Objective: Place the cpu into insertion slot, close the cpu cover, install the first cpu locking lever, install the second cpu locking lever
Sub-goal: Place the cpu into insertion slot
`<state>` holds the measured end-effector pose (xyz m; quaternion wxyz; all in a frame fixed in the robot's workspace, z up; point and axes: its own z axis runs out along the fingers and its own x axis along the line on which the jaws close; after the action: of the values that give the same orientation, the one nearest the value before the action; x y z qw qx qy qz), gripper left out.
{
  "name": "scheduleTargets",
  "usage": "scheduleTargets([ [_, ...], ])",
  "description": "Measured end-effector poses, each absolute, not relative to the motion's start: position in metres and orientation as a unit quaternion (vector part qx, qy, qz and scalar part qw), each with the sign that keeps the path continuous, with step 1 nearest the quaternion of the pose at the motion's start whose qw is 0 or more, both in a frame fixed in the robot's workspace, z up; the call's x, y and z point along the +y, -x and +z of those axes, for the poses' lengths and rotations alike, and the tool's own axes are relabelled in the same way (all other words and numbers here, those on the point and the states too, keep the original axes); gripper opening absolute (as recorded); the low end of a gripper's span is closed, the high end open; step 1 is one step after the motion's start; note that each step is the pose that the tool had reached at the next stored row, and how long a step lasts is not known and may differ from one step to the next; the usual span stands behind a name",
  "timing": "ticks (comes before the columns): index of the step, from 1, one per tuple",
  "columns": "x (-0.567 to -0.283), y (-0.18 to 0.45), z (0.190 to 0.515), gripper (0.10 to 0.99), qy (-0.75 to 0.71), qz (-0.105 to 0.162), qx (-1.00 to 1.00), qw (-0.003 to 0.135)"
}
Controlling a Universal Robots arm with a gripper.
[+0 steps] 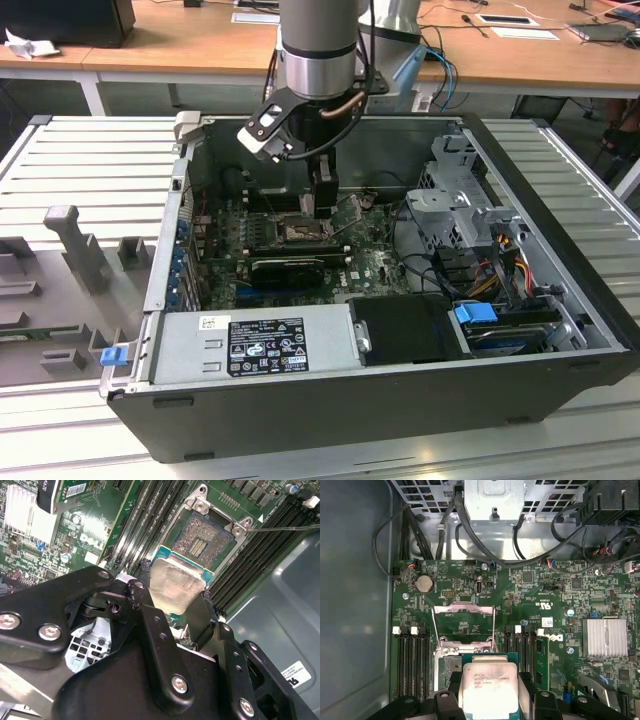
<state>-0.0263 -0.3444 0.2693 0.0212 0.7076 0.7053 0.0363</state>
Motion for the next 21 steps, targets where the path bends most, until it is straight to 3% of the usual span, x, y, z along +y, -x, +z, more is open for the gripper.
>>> scheduleTargets([
  [21, -0.342, 0.033, 0.257, 0.525, -0.723, 0.037, 0.69, 0.021],
])
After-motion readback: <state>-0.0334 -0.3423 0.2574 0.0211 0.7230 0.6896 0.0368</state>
